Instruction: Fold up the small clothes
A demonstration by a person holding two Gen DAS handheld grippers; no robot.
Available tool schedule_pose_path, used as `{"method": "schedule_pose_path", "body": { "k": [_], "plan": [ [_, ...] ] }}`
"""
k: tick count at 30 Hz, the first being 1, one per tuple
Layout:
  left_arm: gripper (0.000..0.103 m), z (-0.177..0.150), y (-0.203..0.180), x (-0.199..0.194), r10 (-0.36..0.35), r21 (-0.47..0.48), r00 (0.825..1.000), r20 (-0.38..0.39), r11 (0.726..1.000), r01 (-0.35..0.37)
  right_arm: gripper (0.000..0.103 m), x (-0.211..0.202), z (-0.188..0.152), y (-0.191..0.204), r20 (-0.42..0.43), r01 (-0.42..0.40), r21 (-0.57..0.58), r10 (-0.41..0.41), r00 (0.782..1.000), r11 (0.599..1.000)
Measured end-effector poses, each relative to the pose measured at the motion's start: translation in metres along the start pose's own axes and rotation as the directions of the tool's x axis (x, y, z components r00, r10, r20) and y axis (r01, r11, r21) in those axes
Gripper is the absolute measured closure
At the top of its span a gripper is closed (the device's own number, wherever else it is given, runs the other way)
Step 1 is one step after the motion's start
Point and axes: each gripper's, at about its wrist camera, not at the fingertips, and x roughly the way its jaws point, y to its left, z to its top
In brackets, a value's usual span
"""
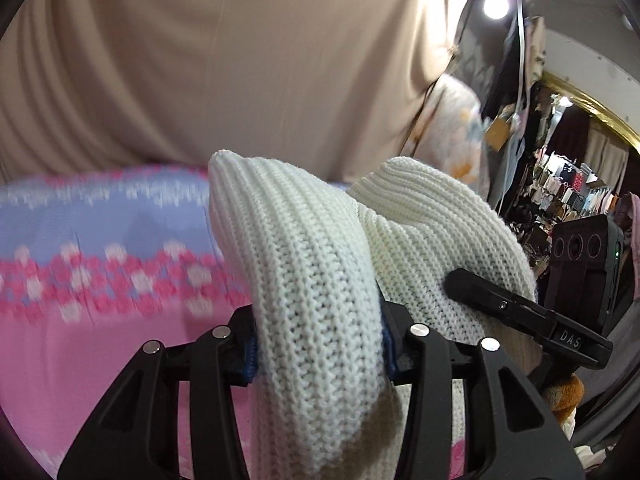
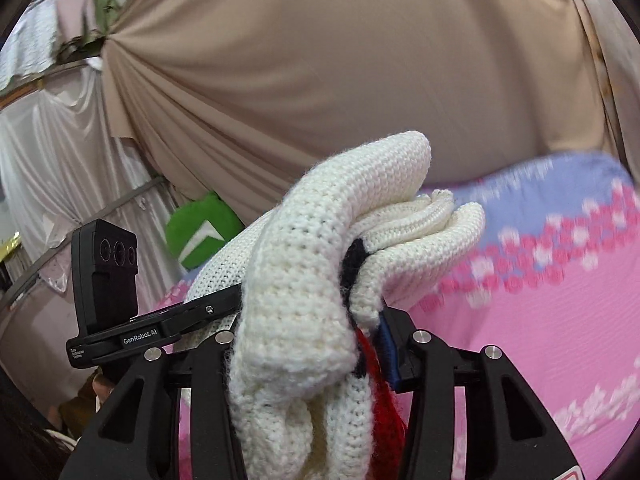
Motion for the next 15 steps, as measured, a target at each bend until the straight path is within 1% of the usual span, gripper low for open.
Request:
{"method": "schedule_pose_path", "body": {
  "k": [2, 5, 7, 8, 9, 10, 11, 12, 13, 14, 15],
  "plan": [
    [0.06, 0.021, 0.001, -0.024, 0.013, 0.042, 0.997, 0.076, 0.999, -0.017, 0.059, 0.001, 0.02, 0.021, 0.056, -0.03, -0.056, 0.033, 0.998, 0.998],
    [0.059, 0.049, 0.011, -0.053, 0.046, 0.086, 0.983, 0.18, 0.994, -0.063, 0.058, 0.017, 0.046, 0.041, 0.12, -0.096, -0.1, 0.107, 0.987, 0.99],
    [0.057, 0.063, 0.027, -0.063, 0.087, 0.088, 0.974, 0.211, 0.99, -0.107, 0.057, 0.041, 0.058, 0.046, 0.116, -0.117, -0.093, 0.127, 0.985, 0.989],
    [0.054, 0.068, 0.037, -0.063, 0.116, 0.084, 0.97, 0.213, 0.987, -0.137, 0.054, 0.058, 0.061, 0.045, 0.103, -0.119, -0.08, 0.126, 0.987, 0.99],
    [0.052, 0.07, 0.049, -0.06, 0.151, 0.071, 0.967, 0.206, 0.983, -0.169, 0.052, 0.079, 0.06, 0.04, 0.081, -0.117, -0.055, 0.121, 0.989, 0.992],
    [0.047, 0.071, 0.066, -0.05, 0.19, 0.059, 0.965, 0.18, 0.977, -0.203, 0.047, 0.102, 0.056, 0.033, 0.046, -0.112, -0.027, 0.113, 0.992, 0.993],
    [0.043, 0.068, 0.084, -0.037, 0.225, 0.047, 0.964, 0.144, 0.971, -0.234, 0.044, 0.127, 0.048, 0.023, -0.001, -0.099, 0.007, 0.099, 0.995, 0.995],
    [0.039, 0.061, 0.103, -0.022, 0.257, 0.027, 0.961, 0.101, 0.965, -0.261, 0.044, 0.159, 0.032, 0.006, -0.069, -0.061, 0.054, 0.065, 0.995, 0.997],
    [0.038, 0.048, 0.13, 0.0, 0.306, -0.007, 0.951, 0.031, 0.952, -0.306, 0.044, 0.183, 0.015, -0.01, -0.133, -0.009, 0.09, 0.021, 0.991, 0.996],
    [0.039, 0.035, 0.149, 0.013, 0.346, -0.036, 0.938, -0.02, 0.938, -0.346, 0.048, 0.2, -0.003, -0.025, -0.179, 0.042, 0.115, -0.021, 0.984, 0.993],
    [0.04, 0.019, 0.168, 0.025, 0.378, -0.064, 0.923, -0.074, 0.922, -0.382, 0.051, 0.212, -0.023, -0.039, -0.227, 0.099, 0.138, -0.066, 0.972, 0.986]
  ]
}}
